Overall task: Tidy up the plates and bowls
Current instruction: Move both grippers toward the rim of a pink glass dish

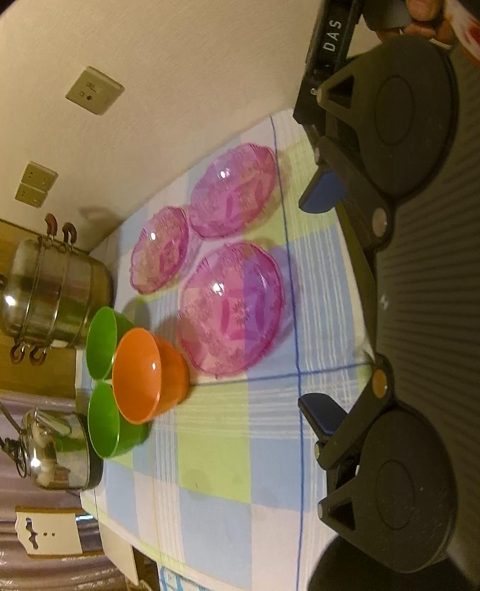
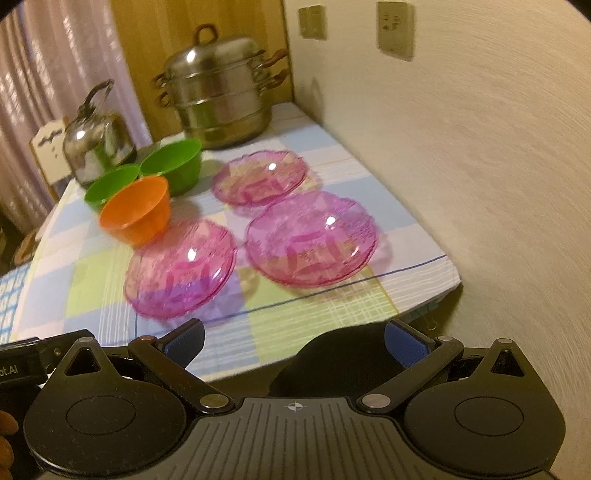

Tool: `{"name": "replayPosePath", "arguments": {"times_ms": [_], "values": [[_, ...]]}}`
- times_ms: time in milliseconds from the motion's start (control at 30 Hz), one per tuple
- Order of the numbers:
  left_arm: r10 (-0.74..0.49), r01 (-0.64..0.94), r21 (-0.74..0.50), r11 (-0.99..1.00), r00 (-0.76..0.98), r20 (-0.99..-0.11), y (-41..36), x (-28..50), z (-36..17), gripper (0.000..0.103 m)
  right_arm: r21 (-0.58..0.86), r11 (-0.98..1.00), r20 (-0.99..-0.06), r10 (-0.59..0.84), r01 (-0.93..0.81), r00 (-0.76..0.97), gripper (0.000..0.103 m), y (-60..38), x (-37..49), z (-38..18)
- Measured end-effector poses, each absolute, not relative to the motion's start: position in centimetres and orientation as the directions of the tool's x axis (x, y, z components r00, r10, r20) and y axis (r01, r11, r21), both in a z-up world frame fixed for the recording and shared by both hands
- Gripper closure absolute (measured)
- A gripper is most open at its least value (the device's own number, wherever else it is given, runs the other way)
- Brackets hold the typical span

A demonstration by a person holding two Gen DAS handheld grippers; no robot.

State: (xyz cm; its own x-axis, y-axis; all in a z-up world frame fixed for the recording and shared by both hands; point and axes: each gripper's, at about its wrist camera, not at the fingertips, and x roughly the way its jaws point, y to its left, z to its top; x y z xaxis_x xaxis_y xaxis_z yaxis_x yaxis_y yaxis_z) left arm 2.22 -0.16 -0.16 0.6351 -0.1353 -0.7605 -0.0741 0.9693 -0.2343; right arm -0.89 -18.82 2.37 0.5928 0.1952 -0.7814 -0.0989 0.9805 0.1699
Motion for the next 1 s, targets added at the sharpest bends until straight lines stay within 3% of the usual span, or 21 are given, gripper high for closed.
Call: {"name": "replayPosePath", "arguments": {"times_ms": [533,733,1000], "values": [[-0.384,0.184,-0.346,0.92,0.605,-0.698,-1.1,13.7,0.5,0.001,0.268,0.963,-0.744,0.197,0.015,0.639,0.0,-25.4,4.7,2.1],[-0.437,0.291,-0.327,0.899,0.544,-0.717,-3.0,18.5,-1.0,0.007,0.279,0.959,-0.752,0.194,0.038,0.63,0.001,-26.7,7.2,0.1],[-0.452,0.355,-0.305,0.884,0.476,-0.754,-5.4,23.8,-4.5,0.016,0.288,0.956,-0.77,0.197,0.055,0.607,0.011,-27.6,10.6,-3.1]]}}
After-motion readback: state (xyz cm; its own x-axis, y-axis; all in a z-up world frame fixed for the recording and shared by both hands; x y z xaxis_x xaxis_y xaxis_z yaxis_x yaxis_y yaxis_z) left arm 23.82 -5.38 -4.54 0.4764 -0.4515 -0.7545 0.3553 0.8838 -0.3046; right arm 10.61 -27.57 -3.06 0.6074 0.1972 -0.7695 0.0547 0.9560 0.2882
